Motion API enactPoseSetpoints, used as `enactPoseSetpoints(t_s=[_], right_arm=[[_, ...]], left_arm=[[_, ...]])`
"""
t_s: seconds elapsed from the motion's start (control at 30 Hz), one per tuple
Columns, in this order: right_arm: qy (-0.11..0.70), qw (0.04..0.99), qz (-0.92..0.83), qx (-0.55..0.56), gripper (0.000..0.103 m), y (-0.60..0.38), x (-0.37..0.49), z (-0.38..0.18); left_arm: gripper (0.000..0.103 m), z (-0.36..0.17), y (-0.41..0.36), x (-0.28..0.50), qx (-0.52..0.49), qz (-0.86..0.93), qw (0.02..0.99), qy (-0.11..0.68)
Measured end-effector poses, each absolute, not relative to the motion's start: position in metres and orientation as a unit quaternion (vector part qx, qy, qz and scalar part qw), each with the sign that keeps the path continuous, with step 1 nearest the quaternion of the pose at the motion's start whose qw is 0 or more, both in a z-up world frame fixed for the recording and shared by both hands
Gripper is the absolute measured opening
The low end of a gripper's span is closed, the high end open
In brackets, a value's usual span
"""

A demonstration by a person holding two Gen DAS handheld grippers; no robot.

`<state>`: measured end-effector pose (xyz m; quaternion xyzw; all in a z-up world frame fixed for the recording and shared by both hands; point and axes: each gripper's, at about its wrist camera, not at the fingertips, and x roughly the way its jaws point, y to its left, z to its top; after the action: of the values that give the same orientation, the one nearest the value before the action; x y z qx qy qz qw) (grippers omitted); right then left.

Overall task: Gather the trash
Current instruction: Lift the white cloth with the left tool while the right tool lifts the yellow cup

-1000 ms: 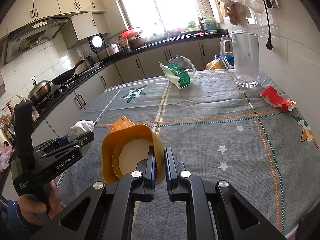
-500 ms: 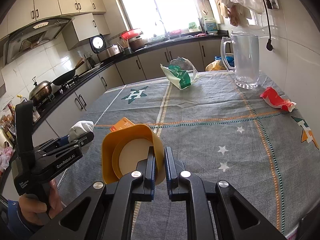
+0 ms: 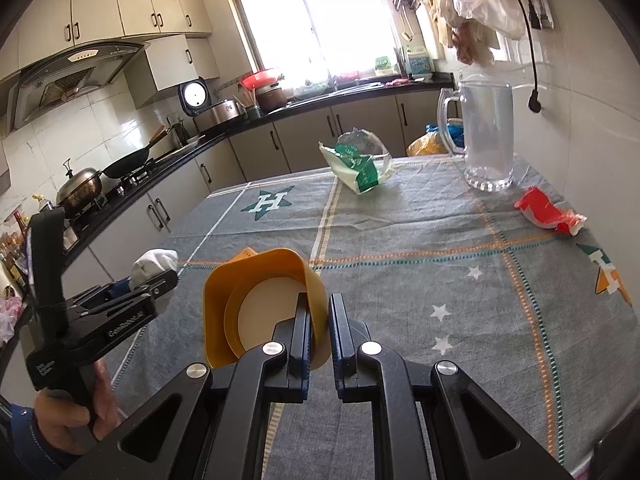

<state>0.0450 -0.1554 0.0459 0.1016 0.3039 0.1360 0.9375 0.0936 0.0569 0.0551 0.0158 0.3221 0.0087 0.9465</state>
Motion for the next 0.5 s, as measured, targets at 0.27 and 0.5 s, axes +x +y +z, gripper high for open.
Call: enactPoseSetpoints(t_s=[0.27, 0.5], right_arm=[[0.298, 0.938, 0.128, 0.122, 0.01, -0.159, 0.038, 0.059], [0.305, 0.931, 0.154, 0.127, 0.01, -0.137, 0.016, 0.061]], left_arm=[[0.041, 0.075, 0.065, 0.063, 0.008, 0.006, 0.95, 0.312], [0.041, 0.084, 0.095, 0.018, -0.013, 0.017, 0.951, 0.309]])
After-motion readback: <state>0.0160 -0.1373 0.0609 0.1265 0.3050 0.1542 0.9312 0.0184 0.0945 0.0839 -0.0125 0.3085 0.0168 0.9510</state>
